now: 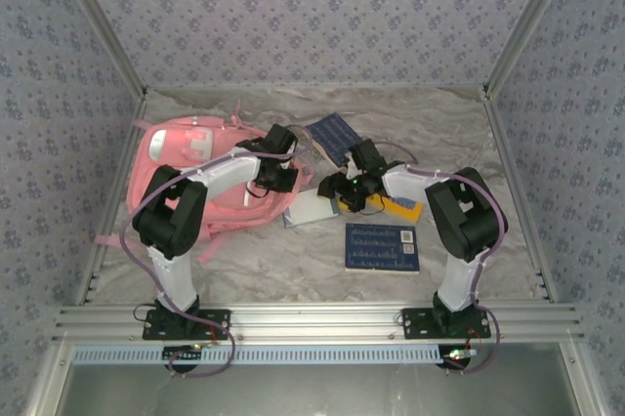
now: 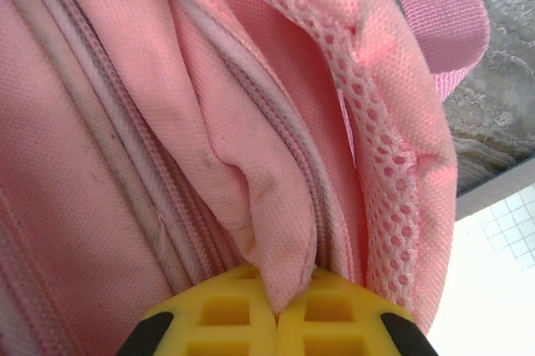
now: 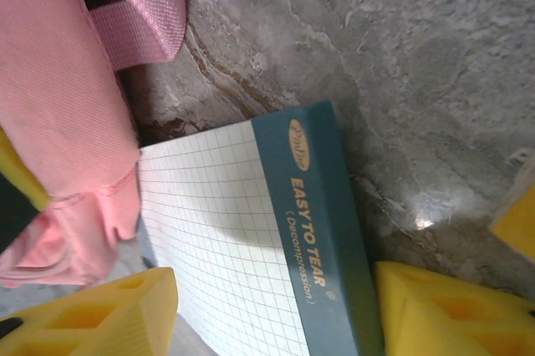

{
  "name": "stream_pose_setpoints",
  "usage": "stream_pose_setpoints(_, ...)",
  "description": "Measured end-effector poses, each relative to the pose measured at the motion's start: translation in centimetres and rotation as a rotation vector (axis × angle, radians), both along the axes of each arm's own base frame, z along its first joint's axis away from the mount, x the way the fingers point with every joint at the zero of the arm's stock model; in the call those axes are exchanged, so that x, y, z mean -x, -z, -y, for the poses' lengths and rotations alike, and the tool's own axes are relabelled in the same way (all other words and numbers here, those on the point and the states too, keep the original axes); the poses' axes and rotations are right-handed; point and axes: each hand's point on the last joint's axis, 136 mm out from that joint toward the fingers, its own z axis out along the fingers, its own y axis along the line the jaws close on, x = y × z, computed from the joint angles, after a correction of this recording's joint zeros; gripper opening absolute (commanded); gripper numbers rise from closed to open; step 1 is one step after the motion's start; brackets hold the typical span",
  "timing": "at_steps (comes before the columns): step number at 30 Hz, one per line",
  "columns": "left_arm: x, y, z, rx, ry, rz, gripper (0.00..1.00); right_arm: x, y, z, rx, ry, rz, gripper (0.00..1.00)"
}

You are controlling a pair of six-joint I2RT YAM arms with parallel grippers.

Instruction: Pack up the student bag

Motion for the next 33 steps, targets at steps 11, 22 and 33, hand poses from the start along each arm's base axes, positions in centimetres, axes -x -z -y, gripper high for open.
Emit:
stream_pose_setpoints(11, 0.1, -0.9, 0.0, 0.012, 0.000, 0.009, 0.00, 0.3, -2.9, -4.0, -0.196, -0.029, 0.000, 0.41)
stream_pose_setpoints(22, 0.7, -3.2, -0.5, 0.080, -0.010, -0.005, 0.00, 1.6, -2.3, -4.3, -0.157, -0.046, -0.006, 0.04)
stream_pose_setpoints(33, 2.6, -16.4, -1.0, 0.187, 0.089, 0.143, 0.00, 3.2, -8.1, 4.2, 0.127, 0.160, 0.338, 0.00)
